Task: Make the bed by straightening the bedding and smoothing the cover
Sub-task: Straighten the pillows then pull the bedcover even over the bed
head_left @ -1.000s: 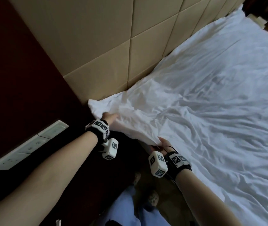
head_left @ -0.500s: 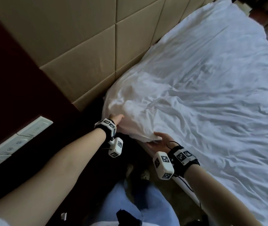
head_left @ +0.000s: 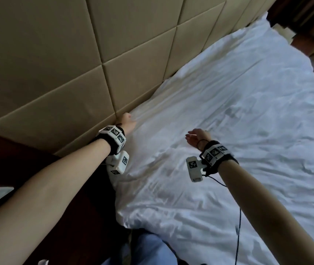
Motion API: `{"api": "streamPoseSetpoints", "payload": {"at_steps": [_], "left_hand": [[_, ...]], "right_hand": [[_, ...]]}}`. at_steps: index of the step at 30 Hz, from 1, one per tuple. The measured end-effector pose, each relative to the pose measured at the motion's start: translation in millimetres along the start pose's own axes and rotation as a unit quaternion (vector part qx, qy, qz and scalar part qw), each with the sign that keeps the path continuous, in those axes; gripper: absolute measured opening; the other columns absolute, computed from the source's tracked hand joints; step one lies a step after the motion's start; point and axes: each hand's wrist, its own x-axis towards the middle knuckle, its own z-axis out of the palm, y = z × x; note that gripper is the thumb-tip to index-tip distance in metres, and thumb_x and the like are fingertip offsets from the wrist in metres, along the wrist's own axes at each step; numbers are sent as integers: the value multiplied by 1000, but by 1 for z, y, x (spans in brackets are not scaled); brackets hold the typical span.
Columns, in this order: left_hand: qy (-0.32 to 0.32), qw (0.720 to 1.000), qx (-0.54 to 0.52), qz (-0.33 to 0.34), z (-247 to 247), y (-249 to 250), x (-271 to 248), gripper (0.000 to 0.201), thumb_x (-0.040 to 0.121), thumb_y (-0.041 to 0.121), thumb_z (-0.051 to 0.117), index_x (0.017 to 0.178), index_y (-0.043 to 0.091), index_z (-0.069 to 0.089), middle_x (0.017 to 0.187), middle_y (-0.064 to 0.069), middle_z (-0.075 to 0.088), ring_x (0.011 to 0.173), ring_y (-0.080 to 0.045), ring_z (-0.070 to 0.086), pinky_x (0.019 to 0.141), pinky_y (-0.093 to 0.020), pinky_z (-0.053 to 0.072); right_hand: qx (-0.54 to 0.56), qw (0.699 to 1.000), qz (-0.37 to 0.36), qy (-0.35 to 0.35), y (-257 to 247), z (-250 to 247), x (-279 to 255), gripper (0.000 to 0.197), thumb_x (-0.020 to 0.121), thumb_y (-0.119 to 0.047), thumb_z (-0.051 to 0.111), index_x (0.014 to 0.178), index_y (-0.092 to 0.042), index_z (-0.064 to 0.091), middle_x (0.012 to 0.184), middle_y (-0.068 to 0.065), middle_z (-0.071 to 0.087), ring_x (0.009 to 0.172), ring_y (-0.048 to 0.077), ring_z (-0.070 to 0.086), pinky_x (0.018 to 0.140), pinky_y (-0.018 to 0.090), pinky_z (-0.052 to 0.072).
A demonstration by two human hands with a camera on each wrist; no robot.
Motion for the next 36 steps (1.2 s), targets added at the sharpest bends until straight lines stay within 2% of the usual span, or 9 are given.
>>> {"api": "streamPoseSetpoints", "payload": {"at_steps": [3, 6, 9, 15, 21, 24, 27, 32, 36], "left_hand": [[25, 999, -23, 2, 23, 31, 32, 43, 87, -4, 51, 130, -4, 46, 128, -25, 53, 119, -35, 52, 97, -35, 42], [60, 997, -44, -10, 47, 43, 68, 52, 90, 5, 55, 138, 2, 38, 138, -21, 46, 127, -32, 47, 107, -38, 37], [114, 990, -80, -34, 70, 51, 105, 54, 91, 9, 56, 141, 7, 36, 140, -18, 46, 126, -31, 49, 107, -41, 39], [86, 992, -87, -29, 111, 89, 164, 50, 89, 13, 59, 136, 11, 45, 134, -13, 53, 121, -28, 52, 104, -41, 43], [-6, 1000, 12, -13, 135, 112, 193, 70, 83, 31, 70, 141, 7, 39, 143, -12, 46, 131, -27, 44, 108, -36, 36], [-32, 998, 48, -5, 137, 120, 199, 76, 81, 30, 72, 143, 6, 35, 146, -12, 41, 134, -25, 40, 109, -31, 32], [-68, 994, 79, -24, 137, 125, 205, 84, 79, 36, 73, 146, 8, 32, 149, -10, 38, 135, -25, 39, 109, -32, 32], [-108, 981, 145, -71, 145, 120, 201, 87, 73, 55, 71, 142, 12, 40, 146, -7, 43, 132, -25, 43, 105, -32, 35], [-122, 978, 157, -69, 148, 133, 195, 70, 73, 47, 76, 127, 7, 56, 128, -12, 59, 117, -27, 55, 87, -27, 40]], "right_hand": [[-12, 999, -45, 21, -63, -1, 72, 30, 96, -1, 35, 66, -5, 40, 113, 34, 58, 50, 20, 43, 86, 38, 56], [-128, 980, -135, 76, -120, -6, 136, 12, 89, -1, 44, 80, -5, 51, 87, 11, 56, 59, 17, 55, 63, 29, 57], [-212, 934, -232, 172, -163, -9, 183, 42, 84, -8, 50, 126, -9, 45, 110, 15, 55, 93, 28, 58, 82, 35, 50], [-249, 873, -335, 250, -228, -3, 238, 49, 84, -13, 53, 132, -9, 43, 137, 14, 39, 126, 28, 39, 101, 29, 32], [-523, 758, -366, 137, -280, 4, 282, 66, 82, -15, 57, 144, -18, 34, 152, 7, 26, 140, 28, 22, 113, 40, 26], [-653, 673, -344, 45, -303, 5, 297, 77, 81, -13, 64, 148, -23, 28, 158, 4, 17, 147, 26, 8, 119, 45, 11], [-726, 620, -295, -21, -311, 9, 310, 81, 81, -21, 67, 149, -26, 24, 160, 2, 12, 148, 25, -3, 119, 48, -7], [-825, 515, -232, -31, -303, 14, 321, 86, 75, -40, 70, 147, -28, 26, 159, -2, 12, 148, 28, -8, 114, 58, -14], [-849, 473, -236, -18, -304, 10, 317, 87, 72, -44, 75, 145, -27, 32, 155, 2, 24, 148, 27, 2, 114, 58, -10]]}}
